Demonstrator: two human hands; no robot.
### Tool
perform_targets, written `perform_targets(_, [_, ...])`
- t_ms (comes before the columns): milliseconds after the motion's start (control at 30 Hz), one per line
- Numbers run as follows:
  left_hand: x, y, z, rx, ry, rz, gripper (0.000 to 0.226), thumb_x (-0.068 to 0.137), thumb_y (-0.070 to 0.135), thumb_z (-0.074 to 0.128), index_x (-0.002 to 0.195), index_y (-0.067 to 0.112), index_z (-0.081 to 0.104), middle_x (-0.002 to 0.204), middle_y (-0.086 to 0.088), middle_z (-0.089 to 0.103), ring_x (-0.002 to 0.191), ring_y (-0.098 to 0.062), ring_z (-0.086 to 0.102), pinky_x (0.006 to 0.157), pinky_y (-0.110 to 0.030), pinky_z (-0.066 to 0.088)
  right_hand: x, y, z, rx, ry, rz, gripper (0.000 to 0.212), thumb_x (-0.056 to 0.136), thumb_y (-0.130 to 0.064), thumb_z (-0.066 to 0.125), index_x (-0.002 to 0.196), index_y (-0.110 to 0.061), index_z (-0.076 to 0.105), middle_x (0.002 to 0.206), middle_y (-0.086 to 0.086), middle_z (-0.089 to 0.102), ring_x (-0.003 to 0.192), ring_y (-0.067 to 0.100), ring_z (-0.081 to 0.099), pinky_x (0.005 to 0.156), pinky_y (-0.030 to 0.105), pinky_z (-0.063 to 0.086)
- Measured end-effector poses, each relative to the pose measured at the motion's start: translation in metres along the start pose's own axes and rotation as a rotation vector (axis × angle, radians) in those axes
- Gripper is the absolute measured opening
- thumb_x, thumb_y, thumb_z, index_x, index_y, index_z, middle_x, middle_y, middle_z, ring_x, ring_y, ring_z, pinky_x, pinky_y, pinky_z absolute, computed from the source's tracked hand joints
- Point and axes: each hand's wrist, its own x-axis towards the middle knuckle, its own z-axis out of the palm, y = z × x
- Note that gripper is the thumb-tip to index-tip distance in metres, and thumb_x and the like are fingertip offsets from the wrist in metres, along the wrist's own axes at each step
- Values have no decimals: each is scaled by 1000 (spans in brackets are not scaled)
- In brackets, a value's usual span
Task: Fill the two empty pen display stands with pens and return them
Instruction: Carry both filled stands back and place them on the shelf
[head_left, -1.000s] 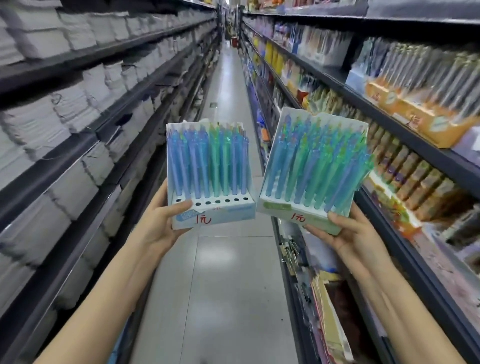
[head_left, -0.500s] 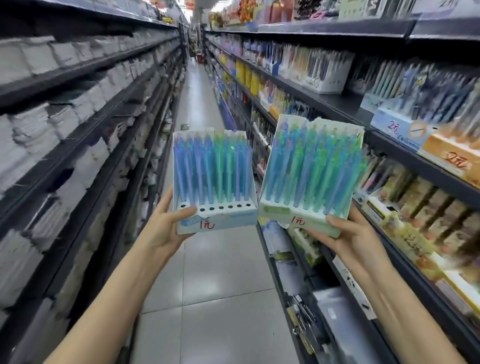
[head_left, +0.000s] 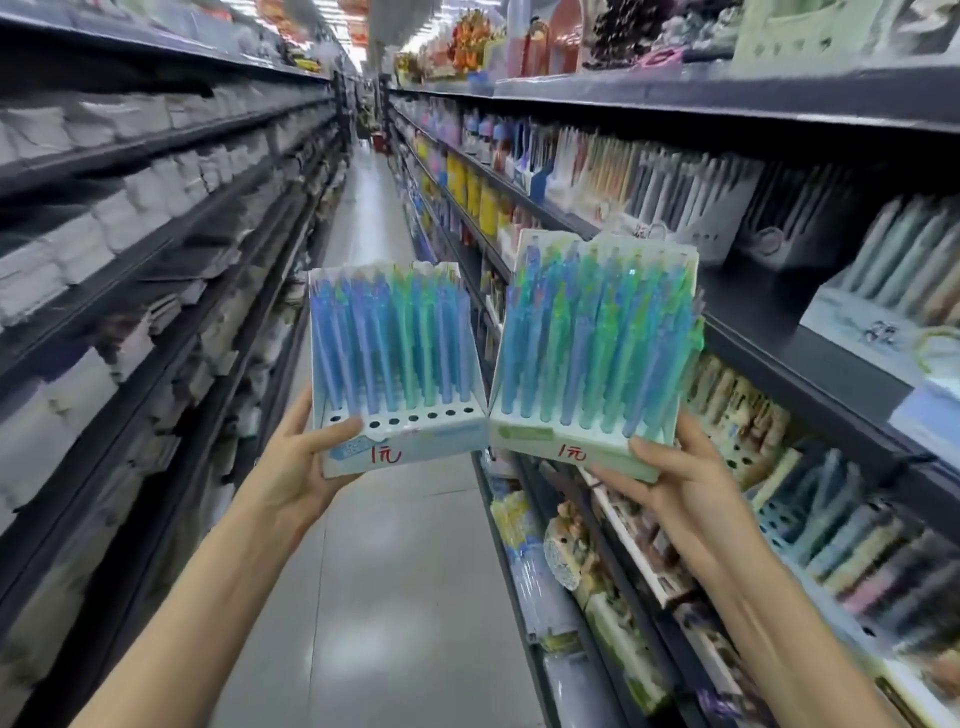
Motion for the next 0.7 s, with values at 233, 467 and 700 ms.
perform_targets(233, [125,19,14,-18,-79,-7,60,81,-10,50,132,22,50,107,-2,68,75,-19,72,52,-28,55,102,-11,14,-4,33,-48,69,73,6,54,135,-23,48,122,4,64,99,29,67,72,41,58])
perform_targets(467, [254,43,19,16,-287,-65,66,53,-1,67,113,25,58,95,0,72,71,-18,71,52,-28,56,170,4,42,8,152,-146,66,72,6,53,132,-21,50,121,4,65,99,28,67,66,37,58])
perform_targets(700, [361,69,46,155,-718,-150,91,34,17,88,118,25,56,94,-1,74,71,-23,71,49,-32,54,187,18,89,40,418,-307,64,69,4,54,130,-17,52,119,6,66,99,31,67,65,38,59])
